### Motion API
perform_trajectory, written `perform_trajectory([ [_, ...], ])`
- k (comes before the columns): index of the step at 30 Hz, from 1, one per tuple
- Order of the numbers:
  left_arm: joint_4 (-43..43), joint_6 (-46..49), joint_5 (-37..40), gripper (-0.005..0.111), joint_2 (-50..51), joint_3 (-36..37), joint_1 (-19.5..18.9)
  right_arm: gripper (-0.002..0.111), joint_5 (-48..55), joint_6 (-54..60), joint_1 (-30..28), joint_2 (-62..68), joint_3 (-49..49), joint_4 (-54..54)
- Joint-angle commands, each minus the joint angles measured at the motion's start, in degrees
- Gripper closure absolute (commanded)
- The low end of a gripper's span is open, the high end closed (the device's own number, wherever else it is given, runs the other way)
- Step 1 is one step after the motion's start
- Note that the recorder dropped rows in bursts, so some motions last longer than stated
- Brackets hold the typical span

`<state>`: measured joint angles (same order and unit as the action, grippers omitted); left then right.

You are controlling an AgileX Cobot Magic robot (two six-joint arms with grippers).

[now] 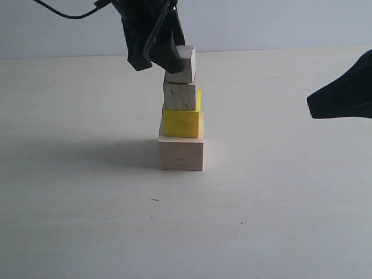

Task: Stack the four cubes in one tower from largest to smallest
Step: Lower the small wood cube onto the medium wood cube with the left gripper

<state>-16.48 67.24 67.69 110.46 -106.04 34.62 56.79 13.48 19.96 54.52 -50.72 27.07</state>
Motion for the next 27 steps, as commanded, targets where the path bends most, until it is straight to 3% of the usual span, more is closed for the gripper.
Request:
perform_trajectory([
  [1,0.26,-0.59,-0.05,0.077,0.01,-0.53,0.26,0.108,-0.43,0.57,0.08,-0.48,0.07,0.32],
  [19,0.5,-2.35,-0.15,0.076,-0.09,-0.53,0.26,0.108,-0.43,1.07,0.08,-0.48,0.07,0.32],
  [27,0.29,-5.57,-0.06,0.042,-0.09,-0.53,0.26,0.108,-0.31,1.26,0.08,-0.48,0.07,0.32],
])
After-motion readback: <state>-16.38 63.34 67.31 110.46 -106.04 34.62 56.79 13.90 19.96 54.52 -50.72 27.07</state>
